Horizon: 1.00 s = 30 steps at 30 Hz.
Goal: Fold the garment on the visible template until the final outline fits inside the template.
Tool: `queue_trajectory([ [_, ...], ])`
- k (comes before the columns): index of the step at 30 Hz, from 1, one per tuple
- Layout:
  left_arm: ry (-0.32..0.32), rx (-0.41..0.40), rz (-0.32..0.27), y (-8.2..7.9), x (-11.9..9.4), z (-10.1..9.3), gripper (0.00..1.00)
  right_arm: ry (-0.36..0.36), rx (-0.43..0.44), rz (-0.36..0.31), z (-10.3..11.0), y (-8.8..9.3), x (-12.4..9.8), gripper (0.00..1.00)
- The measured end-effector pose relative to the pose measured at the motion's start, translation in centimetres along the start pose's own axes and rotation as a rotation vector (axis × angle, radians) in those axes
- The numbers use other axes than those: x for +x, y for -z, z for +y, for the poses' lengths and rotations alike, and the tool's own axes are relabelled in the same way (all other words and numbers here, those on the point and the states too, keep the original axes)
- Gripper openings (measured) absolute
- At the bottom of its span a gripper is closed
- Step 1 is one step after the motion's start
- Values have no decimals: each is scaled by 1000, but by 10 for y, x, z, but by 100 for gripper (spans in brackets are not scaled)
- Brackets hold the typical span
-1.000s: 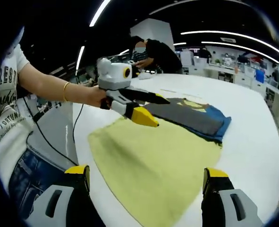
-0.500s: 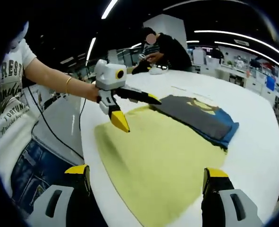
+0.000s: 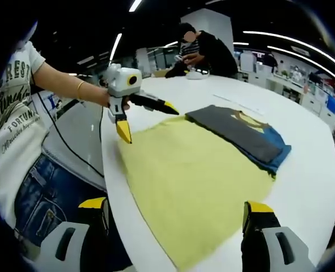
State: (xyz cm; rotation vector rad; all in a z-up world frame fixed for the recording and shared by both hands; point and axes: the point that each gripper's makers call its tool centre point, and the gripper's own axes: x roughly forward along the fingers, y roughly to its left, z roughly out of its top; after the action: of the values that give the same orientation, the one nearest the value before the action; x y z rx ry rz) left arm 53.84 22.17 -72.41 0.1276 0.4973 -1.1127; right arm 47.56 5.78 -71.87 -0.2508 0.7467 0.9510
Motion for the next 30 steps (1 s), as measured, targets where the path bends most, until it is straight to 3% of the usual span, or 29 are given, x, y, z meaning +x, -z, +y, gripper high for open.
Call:
queue_trajectory([
  [9, 4, 13, 49, 23, -20, -14, 93, 8, -16, 37, 2, 9, -1, 88],
  [18, 46, -3, 106, 51, -36, -28, 70, -19, -53, 140, 9, 33, 7, 76],
  [20, 65, 27, 139, 59, -40, -34, 63, -18, -68, 166, 9, 39, 8, 74],
  [25, 64, 67, 199, 77, -46, -39, 57, -3, -101, 210, 7, 49, 11, 70],
  [30, 29, 144, 261, 91, -51, -34, 57, -11, -144, 269, 8, 59, 12, 61],
])
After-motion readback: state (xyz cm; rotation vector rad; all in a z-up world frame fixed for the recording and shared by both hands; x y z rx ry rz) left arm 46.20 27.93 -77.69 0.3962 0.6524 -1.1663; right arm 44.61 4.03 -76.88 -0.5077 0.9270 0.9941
